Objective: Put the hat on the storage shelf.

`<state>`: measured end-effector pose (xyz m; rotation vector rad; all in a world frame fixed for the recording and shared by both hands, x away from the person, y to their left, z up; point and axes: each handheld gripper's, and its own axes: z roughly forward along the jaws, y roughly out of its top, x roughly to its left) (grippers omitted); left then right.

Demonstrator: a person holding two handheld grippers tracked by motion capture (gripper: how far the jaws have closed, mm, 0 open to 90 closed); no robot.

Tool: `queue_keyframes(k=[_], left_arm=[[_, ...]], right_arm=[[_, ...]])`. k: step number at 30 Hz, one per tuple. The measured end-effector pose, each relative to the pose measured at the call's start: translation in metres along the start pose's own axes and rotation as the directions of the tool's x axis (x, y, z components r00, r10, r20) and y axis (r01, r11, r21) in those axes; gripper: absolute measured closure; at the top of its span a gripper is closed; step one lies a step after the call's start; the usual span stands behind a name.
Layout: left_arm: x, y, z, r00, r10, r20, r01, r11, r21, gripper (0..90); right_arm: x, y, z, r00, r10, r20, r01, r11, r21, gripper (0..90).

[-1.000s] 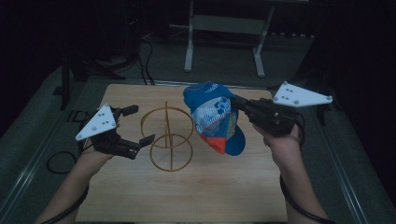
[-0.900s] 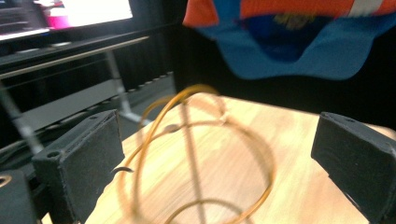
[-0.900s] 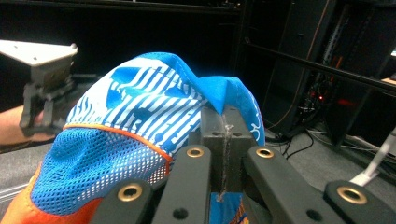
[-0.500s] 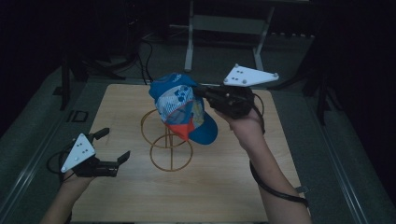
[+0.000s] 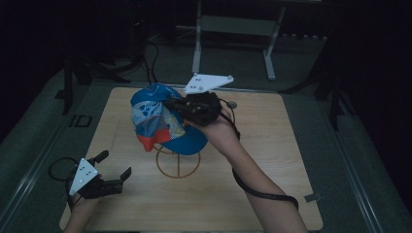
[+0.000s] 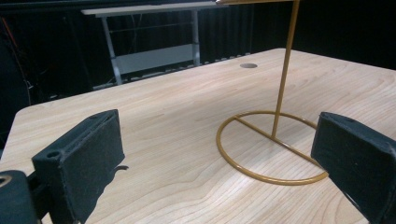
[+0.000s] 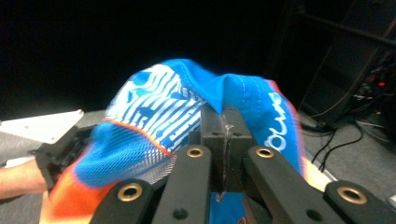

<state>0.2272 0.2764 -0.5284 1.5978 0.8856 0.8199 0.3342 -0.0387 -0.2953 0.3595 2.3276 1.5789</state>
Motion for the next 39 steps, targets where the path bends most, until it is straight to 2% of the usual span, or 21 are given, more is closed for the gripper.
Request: queue_keyframes(k=[5, 6, 14, 29, 32, 34, 39], left_arm=[[0.003, -0.007, 0.0, 0.9997, -0.023, 0.009, 0.023, 0.9997, 0.003, 2.8], [0.003, -0.01, 0.0, 0.9996, -0.027, 0.01, 0.027, 0.9995, 0.017, 2.8], [0.005, -0.014, 0.001, 0.9989, -0.044, 0.015, 0.043, 0.9988, 0.022, 2.8], [0.004, -0.016, 0.003, 0.9986, -0.049, 0.021, 0.048, 0.9984, 0.029, 2.8], [0.002, -0.017, 0.004, 0.9982, -0.051, 0.03, 0.05, 0.9983, 0.029, 2.8], [0.002, -0.018, 0.004, 0.9981, -0.053, 0.033, 0.052, 0.9982, 0.03, 2.8], [0.002, -0.018, 0.004, 0.9978, -0.052, 0.039, 0.051, 0.9981, 0.035, 2.8]], right_arm=[[0.004, -0.005, 0.016, 0.9995, 0.003, -0.032, -0.002, 0.999, 0.032, 90.0], [0.006, -0.009, 0.022, 0.9991, 0.0, -0.043, 0.002, 0.999, 0.047, 90.0], [0.008, -0.023, 0.034, 0.998, 0.013, -0.062, -0.008, 0.996, 0.087, 90.0], [0.003, -0.052, 0.026, 0.995, 0.065, -0.076, -0.057, 0.994, 0.096, 89.8], [0.001, -0.062, 0.022, 0.9927, 0.087, -0.083, -0.081, 0.994, 0.076, 87.9], [0.001, -0.063, 0.019, 0.9917, 0.099, -0.082, -0.094, 0.994, 0.06, 82.9], [0.001, -0.065, 0.011, 0.9921, 0.1, -0.076, -0.097, 0.994, 0.048, 79.2]])
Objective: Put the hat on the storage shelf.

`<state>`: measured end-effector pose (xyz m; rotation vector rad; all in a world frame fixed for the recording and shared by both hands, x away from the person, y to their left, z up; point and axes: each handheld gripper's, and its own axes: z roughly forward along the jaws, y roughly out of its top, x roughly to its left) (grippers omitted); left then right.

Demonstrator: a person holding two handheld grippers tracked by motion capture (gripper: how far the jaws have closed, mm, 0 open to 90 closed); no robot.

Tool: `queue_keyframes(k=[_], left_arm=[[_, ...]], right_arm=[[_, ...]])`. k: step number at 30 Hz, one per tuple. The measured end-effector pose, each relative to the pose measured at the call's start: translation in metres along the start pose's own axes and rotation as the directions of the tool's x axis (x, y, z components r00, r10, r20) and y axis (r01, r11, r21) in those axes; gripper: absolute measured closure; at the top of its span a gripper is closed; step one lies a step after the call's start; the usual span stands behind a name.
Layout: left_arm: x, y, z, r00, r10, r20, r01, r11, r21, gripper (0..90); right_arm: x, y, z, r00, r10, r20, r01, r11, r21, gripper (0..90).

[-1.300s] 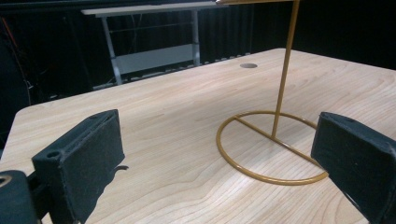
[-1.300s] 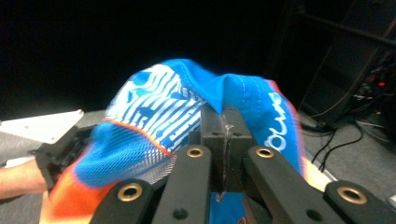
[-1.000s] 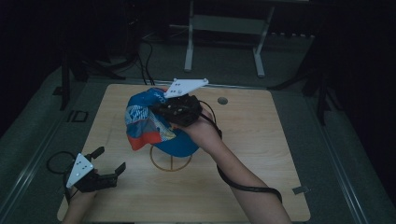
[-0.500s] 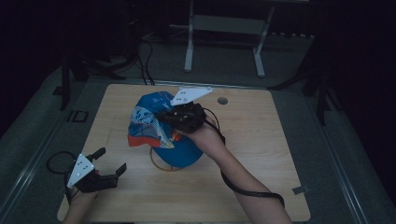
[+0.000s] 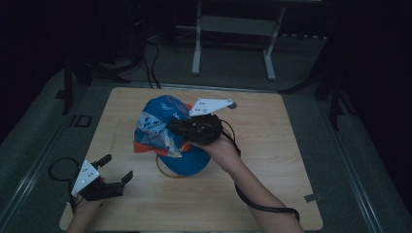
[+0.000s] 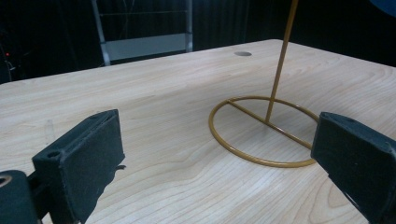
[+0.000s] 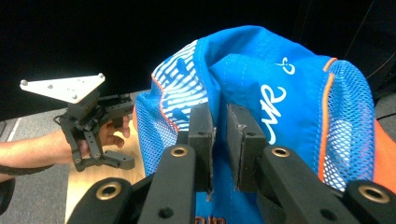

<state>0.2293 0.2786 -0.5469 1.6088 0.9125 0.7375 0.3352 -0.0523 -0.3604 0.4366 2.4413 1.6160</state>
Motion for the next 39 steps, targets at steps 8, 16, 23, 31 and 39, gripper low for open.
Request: queue_keyframes(k=[8, 16, 23, 31, 39], left_arm=[[0.0, -0.001, 0.0, 1.0, -0.005, 0.001, 0.005, 1.0, -0.004, 2.8], [0.001, -0.001, -0.001, 1.0, -0.008, 0.003, 0.008, 1.0, -0.006, 2.8], [0.0, -0.002, 0.0, 1.0, -0.003, 0.004, 0.003, 1.0, 0.003, 2.8], [0.0, -0.002, 0.0, 1.0, -0.007, 0.006, 0.007, 1.0, -0.003, 2.8], [0.001, -0.003, 0.0, 0.9999, -0.01, 0.006, 0.01, 0.9999, -0.004, 2.8]], right_arm=[[0.0, -0.001, -0.007, 1.0, 0.005, -0.008, -0.005, 1.0, -0.012, 72.9], [0.003, -0.003, -0.012, 0.9998, 0.015, -0.014, -0.015, 1.0, -0.02, 64.3], [0.008, -0.014, -0.023, 0.9997, 0.017, -0.019, -0.018, 0.999, -0.036, 63.2], [0.004, -0.022, -0.028, 0.9996, 0.028, -0.006, -0.028, 0.999, -0.026, 62.5], [0.005, -0.034, -0.039, 0.9997, 0.024, 0.0, -0.024, 0.999, -0.031, 47.4]])
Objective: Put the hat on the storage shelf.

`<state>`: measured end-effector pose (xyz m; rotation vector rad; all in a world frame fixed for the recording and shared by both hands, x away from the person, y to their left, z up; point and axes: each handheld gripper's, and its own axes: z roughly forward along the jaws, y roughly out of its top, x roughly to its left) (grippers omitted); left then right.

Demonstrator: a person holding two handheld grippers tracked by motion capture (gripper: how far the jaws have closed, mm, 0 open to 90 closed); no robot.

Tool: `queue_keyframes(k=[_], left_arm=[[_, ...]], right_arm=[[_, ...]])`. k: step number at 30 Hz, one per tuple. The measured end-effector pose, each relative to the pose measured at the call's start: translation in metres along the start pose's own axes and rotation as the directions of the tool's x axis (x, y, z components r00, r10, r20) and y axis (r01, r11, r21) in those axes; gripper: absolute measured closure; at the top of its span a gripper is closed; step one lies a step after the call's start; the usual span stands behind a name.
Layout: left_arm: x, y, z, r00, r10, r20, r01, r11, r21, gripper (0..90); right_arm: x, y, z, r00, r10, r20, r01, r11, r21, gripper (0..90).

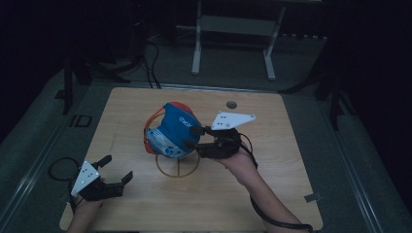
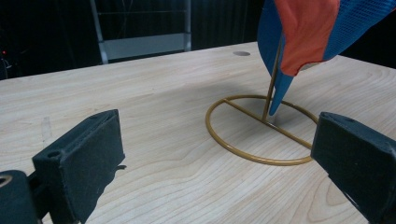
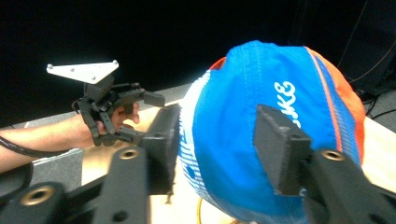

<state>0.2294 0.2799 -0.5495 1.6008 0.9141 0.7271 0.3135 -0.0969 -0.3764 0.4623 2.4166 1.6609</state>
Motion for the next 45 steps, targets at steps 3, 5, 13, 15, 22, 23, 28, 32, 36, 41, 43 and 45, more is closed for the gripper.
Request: queue_keyframes(k=[3, 5, 13, 15, 22, 23, 28, 32, 36, 41, 43, 45], left_arm=[[0.0, 0.0, 0.0, 1.0, 0.001, 0.001, -0.001, 1.0, -0.002, 2.8], [-0.001, 0.0, 0.001, 1.0, -0.002, 0.006, 0.002, 1.0, -0.003, 2.8], [-0.002, -0.001, 0.002, 0.9999, 0.004, 0.011, -0.004, 1.0, -0.002, 2.8], [-0.003, -0.001, 0.002, 0.9999, 0.006, 0.013, -0.006, 1.0, -0.004, 2.8], [-0.004, -0.003, 0.004, 0.9998, 0.007, 0.019, -0.007, 1.0, 0.0, 2.8], [-0.004, -0.003, 0.005, 0.9998, 0.008, 0.018, -0.008, 1.0, 0.004, 2.8], [-0.004, -0.004, 0.006, 0.9998, 0.006, 0.021, -0.006, 1.0, 0.007, 2.8], [-0.004, -0.004, 0.005, 0.9997, 0.014, 0.022, -0.014, 0.9999, 0.007, 2.8], [-0.002, -0.005, 0.004, 0.9998, 0.009, 0.02, -0.009, 0.9999, 0.008, 2.8], [-0.003, -0.005, 0.005, 0.9994, 0.016, 0.03, -0.016, 0.9998, 0.009, 2.8], [-0.003, -0.005, 0.005, 0.9993, 0.019, 0.032, -0.02, 0.9997, 0.017, 2.8], [-0.003, -0.006, 0.006, 0.9993, 0.02, 0.032, -0.02, 0.9996, 0.019, 2.8]], right_arm=[[0.0, -0.004, -0.005, 0.9999, -0.014, 0.008, 0.014, 1.0, 0.002, 38.1], [0.0, -0.006, -0.008, 0.9999, -0.014, 0.009, 0.014, 1.0, -0.001, 32.7], [-0.005, -0.022, -0.02, 0.9996, 0.013, -0.023, -0.014, 1.0, -0.02, 16.7], [-0.007, -0.029, -0.02, 0.9993, 0.01, -0.037, -0.01, 1.0, -0.003, 13.7], [-0.013, -0.057, -0.019, 0.9995, 0.012, -0.028, -0.011, 1.0, 0.019, 13.7], [-0.014, -0.061, -0.019, 0.9996, 0.015, -0.025, -0.015, 1.0, 0.027, 13.7], [-0.019, -0.082, -0.016, 0.9999, -0.005, 0.01, 0.004, 0.998, 0.068, 13.6], [-0.024, -0.1, -0.015, 0.9996, 0.013, 0.023, -0.015, 0.997, 0.078, 13.7], [-0.026, -0.117, -0.013, 0.9995, 0.017, 0.028, -0.02, 0.995, 0.102, 13.7], [-0.029, -0.136, -0.012, 0.999, 0.037, 0.025, -0.04, 0.993, 0.111, 14.0], [-0.029, -0.143, -0.012, 0.9985, 0.05, 0.021, -0.052, 0.992, 0.114, 14.0], [-0.029, -0.151, -0.013, 0.9986, 0.043, 0.029, -0.047, 0.99, 0.134, 14.0]])
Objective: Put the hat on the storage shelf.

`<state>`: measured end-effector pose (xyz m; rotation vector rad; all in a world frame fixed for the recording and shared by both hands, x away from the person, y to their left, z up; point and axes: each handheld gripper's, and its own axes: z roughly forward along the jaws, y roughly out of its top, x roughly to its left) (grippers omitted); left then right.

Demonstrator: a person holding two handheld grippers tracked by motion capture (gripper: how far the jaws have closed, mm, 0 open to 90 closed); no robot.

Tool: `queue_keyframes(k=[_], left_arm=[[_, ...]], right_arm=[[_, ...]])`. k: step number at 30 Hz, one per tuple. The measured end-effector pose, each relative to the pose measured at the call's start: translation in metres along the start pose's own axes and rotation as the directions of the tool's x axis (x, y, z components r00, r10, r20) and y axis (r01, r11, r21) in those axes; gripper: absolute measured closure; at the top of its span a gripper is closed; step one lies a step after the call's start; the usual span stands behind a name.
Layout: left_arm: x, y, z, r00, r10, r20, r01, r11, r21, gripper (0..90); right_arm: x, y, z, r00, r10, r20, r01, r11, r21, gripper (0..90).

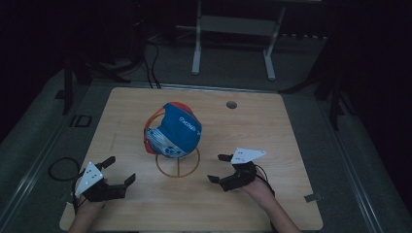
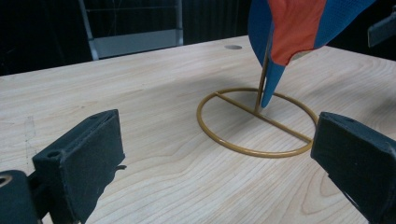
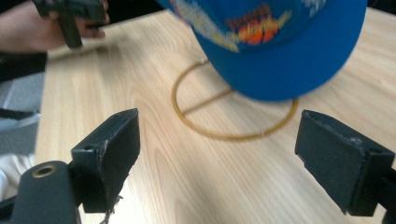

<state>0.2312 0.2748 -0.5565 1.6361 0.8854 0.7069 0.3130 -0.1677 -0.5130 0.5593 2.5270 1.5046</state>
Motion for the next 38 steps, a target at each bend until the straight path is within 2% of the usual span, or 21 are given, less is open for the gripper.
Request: queue_keyframes(k=[12, 17, 19, 21, 29, 32, 38], left_arm=[[0.001, -0.002, 0.0, 1.0, -0.004, 0.004, 0.004, 1.0, 0.009, 2.8], [0.0, -0.003, 0.001, 1.0, -0.003, 0.009, 0.003, 0.9999, 0.014, 2.8], [0.0, -0.004, 0.002, 0.9999, -0.002, 0.011, 0.002, 0.9999, 0.017, 2.8], [-0.001, -0.005, 0.002, 0.9999, -0.002, 0.011, 0.002, 0.9999, 0.015, 2.8], [-0.005, -0.007, 0.003, 0.9997, 0.006, 0.025, -0.007, 0.9997, 0.024, 2.8], [-0.005, -0.008, 0.004, 0.9996, 0.006, 0.028, -0.007, 0.9996, 0.026, 2.8], [-0.005, -0.008, 0.004, 0.9995, 0.007, 0.03, -0.008, 0.9995, 0.029, 2.8]], right_arm=[[-0.011, -0.041, -0.007, 0.9997, 0.017, 0.019, -0.017, 0.999, 0.031, 14.3], [-0.017, -0.053, -0.012, 0.9987, 0.029, 0.042, -0.031, 0.999, 0.033, 14.3], [-0.02, -0.058, -0.015, 0.9977, 0.044, 0.051, -0.045, 0.999, 0.017, 14.3], [-0.021, -0.062, -0.016, 0.9975, 0.039, 0.059, -0.04, 0.999, 0.015, 14.3], [-0.024, -0.066, -0.021, 0.9983, 0.012, 0.057, -0.013, 1.0, 0.015, 14.3], [-0.028, -0.068, -0.025, 0.9978, 0.03, 0.059, -0.03, 1.0, 0.003, 14.3], [-0.036, -0.071, -0.032, 0.9936, 0.056, 0.098, -0.056, 0.998, -0.004, 14.3]])
